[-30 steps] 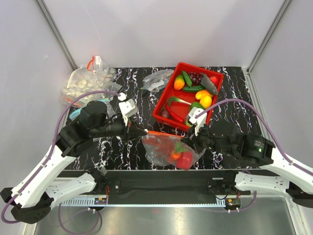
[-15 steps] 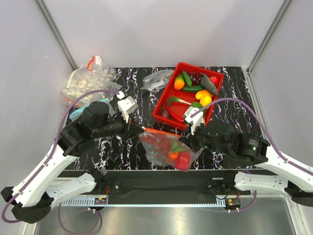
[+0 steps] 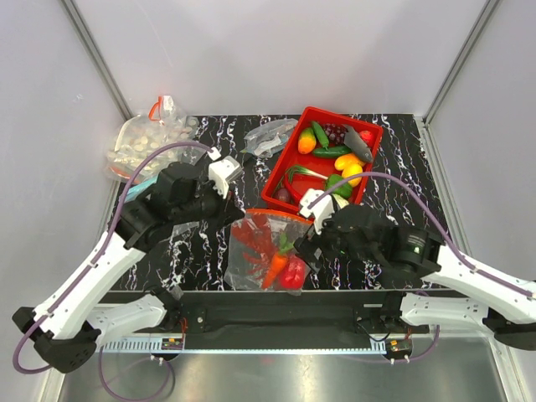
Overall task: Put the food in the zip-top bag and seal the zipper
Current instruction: Zip the zipper food storage bag at the center of the board, then place the zipper food storage bag at the center of the board.
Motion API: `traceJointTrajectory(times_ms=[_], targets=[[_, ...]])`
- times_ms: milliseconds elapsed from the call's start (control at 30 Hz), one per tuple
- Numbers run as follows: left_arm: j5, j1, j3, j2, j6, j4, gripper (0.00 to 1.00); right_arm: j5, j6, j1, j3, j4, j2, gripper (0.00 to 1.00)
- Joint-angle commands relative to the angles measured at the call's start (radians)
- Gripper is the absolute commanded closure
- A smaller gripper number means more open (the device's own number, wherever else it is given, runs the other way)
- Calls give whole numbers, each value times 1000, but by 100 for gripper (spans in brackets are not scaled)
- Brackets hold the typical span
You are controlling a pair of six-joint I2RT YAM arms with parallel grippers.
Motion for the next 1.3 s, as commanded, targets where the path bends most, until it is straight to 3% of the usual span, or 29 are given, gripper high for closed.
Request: traceJointTrajectory(times_ms=[0,233,433,533,567,633,767,1067,1100,1133,1200,1267], targets=[[12,1,77,19,28,47,93,70,-23,-2,33,56,23,1],[-13,2,89,77,7,84,94,147,23,-7,-2,102,-27,0],[90,2,68,58,-2,108,93,179,55,-5,-14,91,-65,0],[-26,2,69,57,-39,90,91,217,83,-5,-28,120,-90,0],[-172,4,71,61,-61,84,94,231,92,-7,-31,131,-96,0],[-256,37,103,96,-110,82,97,234,100,-5,-43,162,-108,0],[-201,113,141,198,-145,203,98,254,97,-5,-56,209,-105,0],[32,113,158,436,-157,613,98,239,115,-7,-22,211,-92,0],[38,113,174,461,-171,618,91,240,118,-5,-22,209,-95,0],[17,113,187,472,-173,613,58,243,123,-7,-22,206,-101,0],[-87,114,262,491,-164,457,19,252,137,-5,-19,191,-107,0],[-152,114,301,481,-161,391,13,268,154,-5,-20,183,-112,0]])
